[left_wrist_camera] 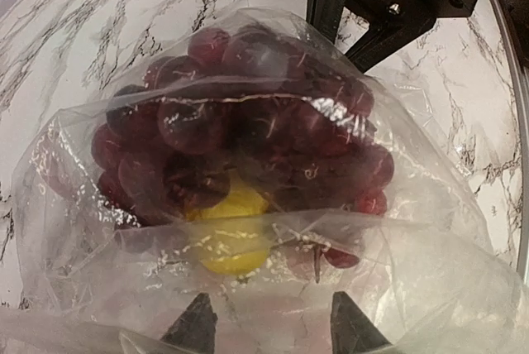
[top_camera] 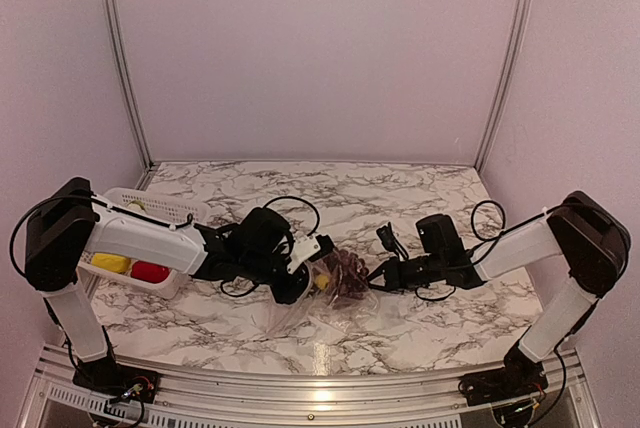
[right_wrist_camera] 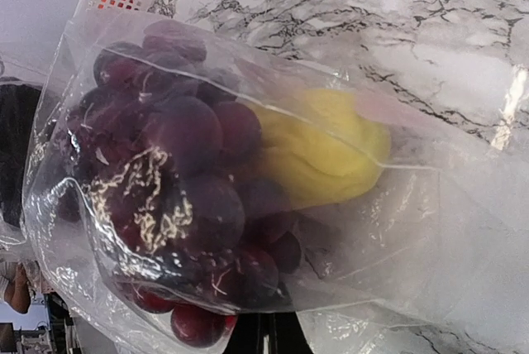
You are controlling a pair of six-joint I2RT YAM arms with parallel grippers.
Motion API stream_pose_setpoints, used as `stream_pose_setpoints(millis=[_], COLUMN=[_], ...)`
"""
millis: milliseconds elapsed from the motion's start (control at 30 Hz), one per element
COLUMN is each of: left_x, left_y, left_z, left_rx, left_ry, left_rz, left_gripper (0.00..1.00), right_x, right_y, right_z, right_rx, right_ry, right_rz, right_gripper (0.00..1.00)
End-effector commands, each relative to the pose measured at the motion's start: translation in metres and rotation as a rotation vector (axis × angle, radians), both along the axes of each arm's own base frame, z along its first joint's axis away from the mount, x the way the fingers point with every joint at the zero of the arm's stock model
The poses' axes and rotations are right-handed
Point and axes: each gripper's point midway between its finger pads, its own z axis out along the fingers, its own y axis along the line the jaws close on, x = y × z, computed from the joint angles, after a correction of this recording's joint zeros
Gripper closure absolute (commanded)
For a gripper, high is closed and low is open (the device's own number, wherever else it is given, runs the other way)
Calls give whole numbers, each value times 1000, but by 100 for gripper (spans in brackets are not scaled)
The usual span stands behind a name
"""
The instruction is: Open the zip-top bag and remove the fake food
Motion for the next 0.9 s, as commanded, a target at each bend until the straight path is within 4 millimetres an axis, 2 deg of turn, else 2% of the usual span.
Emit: stream_pose_setpoints(millis=[0,367,533,600,733,867], left_x=[-1,-10,-3,5,8,4], left_y=[-1,-49,-60,-59,-52,-41], left_z=[3,8,1,-4,-10,2], left_rx=[30,2,-6,14,54,42], left_ry=[-124,-254,-267,-284,-297,-315], left_rz=[-87,-196,-164,-132,-121,-119], left_gripper=[50,33,32,36,59,80], right_x=[1,0,-4,-5,-4,2], right_y=[4,14,20,20,16,6], right_z=[-3,7,14,16,14,11], right_rx=[-5,54,98,104,87,74], right_ry=[-9,-6,-7,-10,-16,-15], right_rz=[11,54,86,93,78,31], right_gripper=[100,100,100,100,100,100])
